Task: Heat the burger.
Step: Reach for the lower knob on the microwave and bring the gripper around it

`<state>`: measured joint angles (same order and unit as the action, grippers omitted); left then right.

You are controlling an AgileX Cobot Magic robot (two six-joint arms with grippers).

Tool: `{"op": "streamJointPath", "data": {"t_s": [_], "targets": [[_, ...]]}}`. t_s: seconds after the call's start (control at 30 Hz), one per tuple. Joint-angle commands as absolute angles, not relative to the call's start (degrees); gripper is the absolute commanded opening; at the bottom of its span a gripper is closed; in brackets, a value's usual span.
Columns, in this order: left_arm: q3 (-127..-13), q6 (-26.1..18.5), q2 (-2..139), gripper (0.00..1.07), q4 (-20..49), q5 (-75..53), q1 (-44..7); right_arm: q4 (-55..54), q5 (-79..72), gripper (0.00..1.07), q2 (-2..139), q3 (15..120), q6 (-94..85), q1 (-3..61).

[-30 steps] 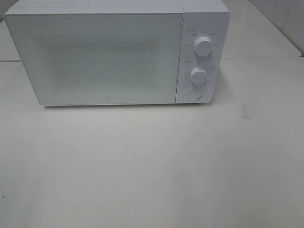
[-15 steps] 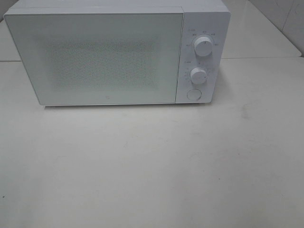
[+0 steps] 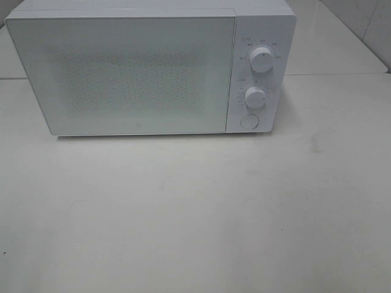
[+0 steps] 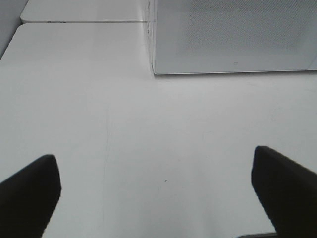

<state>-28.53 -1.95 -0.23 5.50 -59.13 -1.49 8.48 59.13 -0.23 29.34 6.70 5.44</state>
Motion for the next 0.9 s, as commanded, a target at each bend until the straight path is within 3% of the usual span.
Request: {"op": "streamJointPath", "data": {"t_s": [0.03,0.27,0.9], "targets": [[-28.48,-1.89,-1.95,1.00,5.79,-58.84,-1.20,8.37,55.63,0.76,-1.03,30.71,6.47,5.44],[-28.48,-1.95,-1.95,1.00,5.79,-58.84,-1.20,8.48,50.36,0.76,0.11,30.71,7.73,5.44],[-28.48,-1.95,-1.95,1.00,5.79,-58.84,-1.20,8.37,33.17,0.76,22.17,29.34,7.73,5.44]]}}
